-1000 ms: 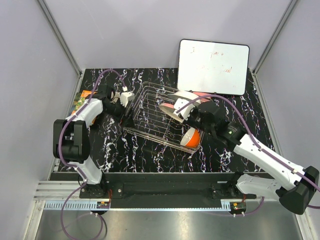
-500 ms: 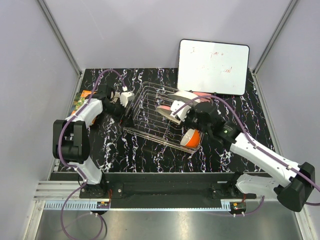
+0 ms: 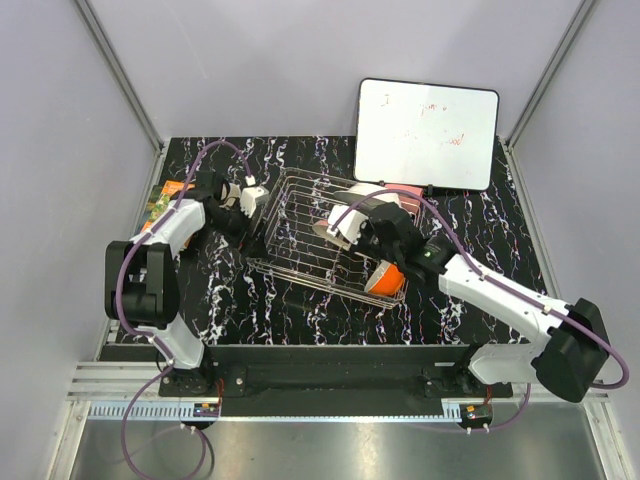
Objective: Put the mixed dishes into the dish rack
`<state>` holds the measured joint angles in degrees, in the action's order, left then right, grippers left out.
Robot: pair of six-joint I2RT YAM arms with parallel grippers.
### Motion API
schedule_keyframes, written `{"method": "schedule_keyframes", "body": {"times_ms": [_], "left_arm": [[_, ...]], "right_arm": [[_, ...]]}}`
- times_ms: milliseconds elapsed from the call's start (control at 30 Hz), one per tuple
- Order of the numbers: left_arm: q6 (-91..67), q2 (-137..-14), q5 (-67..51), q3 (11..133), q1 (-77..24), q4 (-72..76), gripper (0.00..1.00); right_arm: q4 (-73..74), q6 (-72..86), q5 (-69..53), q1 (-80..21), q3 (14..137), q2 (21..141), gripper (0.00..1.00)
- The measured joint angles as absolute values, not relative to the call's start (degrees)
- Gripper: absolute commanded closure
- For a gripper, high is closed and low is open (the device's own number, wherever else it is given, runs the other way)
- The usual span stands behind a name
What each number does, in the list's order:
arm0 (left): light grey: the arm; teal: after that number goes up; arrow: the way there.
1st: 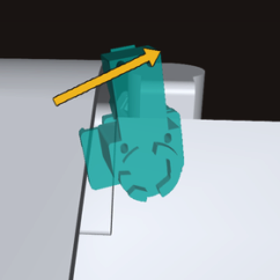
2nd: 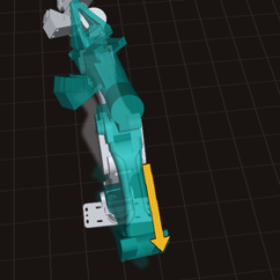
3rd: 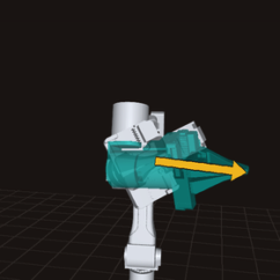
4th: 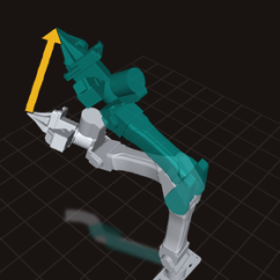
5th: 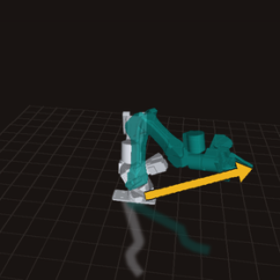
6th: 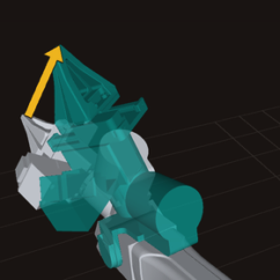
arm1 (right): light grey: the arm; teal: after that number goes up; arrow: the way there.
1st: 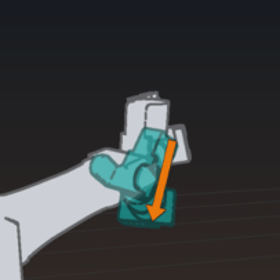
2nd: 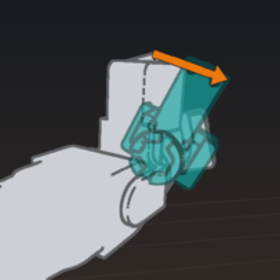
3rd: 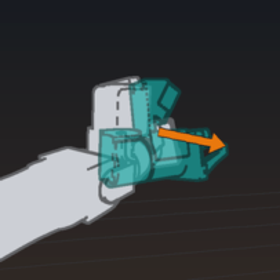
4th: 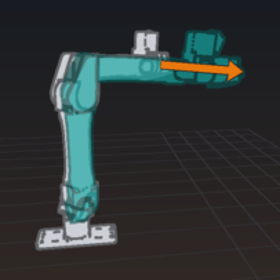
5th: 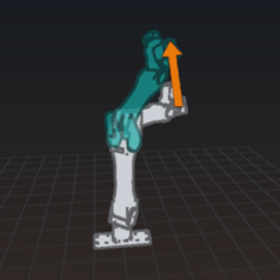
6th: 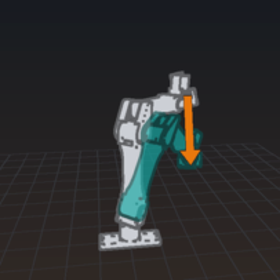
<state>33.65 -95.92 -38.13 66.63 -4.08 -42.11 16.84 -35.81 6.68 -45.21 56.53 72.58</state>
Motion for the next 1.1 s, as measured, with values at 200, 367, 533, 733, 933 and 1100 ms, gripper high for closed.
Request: {"method": "schedule_keyframes", "body": {"times_ms": [200, 367, 533, 733, 933, 1100], "left_arm": [[34.5, -94.5, -37.5, 65.0, -4.1, -42.0, 0.01], [35.5, -92.1, -37.0, 63.5, -4.1, -41.5, 0.01], [36.2, -91.3, -36.8, 62.9, -4.1, -42.1, 0.01], [36.4, -91.2, -36.8, 62.8, -4.1, -42.5, 0.01], [36.5, -89.6, -36.8, 61.2, -4.1, -42.4, 0.01], [36.7, -86.1, -36.8, 57.6, -4.3, -42.8, 0.01]], "right_arm": [[16.3, -34.1, 8.8, -45.6, 56.3, 72.9, 0.68], [15.6, -28.4, 14.4, -45.7, 55.1, 72.7, 0.45], [16.2, -23.7, 19.6, -45.6, 54.2, 71.8, 0.35], [18.3, -18.1, 21.5, -45.5, 53.5, 66.2, 0.25], [17.5, -14.0, 20.3, -45.4, 53.4, 54.8, 0.21], [12.1, -11.7, 20.1, -45.3, 53.3, 47.2, 0.21]]}}
